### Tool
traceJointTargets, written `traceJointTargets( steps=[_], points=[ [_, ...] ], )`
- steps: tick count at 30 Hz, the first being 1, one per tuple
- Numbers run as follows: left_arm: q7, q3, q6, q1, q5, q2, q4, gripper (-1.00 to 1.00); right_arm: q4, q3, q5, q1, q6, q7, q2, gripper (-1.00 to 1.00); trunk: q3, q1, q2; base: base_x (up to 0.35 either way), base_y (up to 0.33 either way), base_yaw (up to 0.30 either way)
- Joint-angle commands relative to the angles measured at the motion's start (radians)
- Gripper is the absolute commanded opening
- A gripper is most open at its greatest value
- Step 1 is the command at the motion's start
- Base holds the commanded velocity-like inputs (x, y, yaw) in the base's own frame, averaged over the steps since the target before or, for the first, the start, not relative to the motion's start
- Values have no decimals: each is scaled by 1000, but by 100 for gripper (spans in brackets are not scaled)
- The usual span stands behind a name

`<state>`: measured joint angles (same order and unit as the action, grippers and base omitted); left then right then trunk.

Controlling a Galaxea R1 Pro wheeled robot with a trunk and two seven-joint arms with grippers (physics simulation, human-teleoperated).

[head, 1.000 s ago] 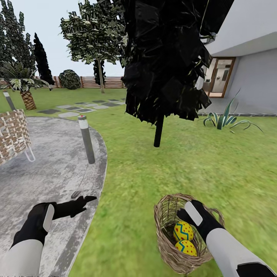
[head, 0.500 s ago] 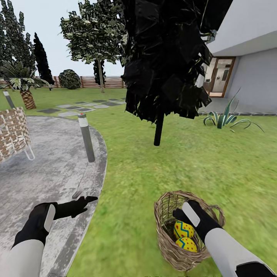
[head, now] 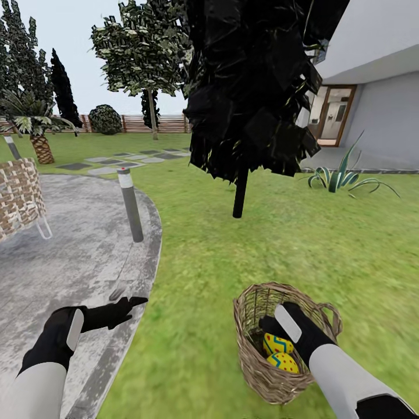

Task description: Take the three Easter eggs out of the wicker basket on the lawn in the garden, then place them on the lawn next to a single tree (choose any tree) so that all three eggs are next to the same tree and none are left in the basket.

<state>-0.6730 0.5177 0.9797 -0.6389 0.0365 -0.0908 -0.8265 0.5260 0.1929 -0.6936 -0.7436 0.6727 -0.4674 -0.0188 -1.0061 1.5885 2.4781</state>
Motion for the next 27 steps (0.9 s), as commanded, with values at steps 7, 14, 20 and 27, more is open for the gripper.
traceJointTargets(
  steps=[7, 14, 20, 27],
  points=[
    [0, 2, 8, -1, 4, -1, 0, 100, 1, 9, -12, -2, 4, -6, -8, 100, -26, 13, 23, 0, 0, 0],
    [0, 2, 8, -1, 4, -1, 0, 100, 2, 0, -15, -3, 3, -11, -17, 100, -53, 16, 24, 0, 0, 0],
    [0, 2, 8, -1, 4, 0, 0, 100, -5, -4, -20, -21, 5, -10, -27, 100, -76, 19, 26, 0, 0, 0],
    [0, 2, 8, -1, 3, 1, 0, 100, -6, -5, -23, -25, 5, -12, -30, 100, -103, 22, 27, 0, 0, 0]
  ],
)
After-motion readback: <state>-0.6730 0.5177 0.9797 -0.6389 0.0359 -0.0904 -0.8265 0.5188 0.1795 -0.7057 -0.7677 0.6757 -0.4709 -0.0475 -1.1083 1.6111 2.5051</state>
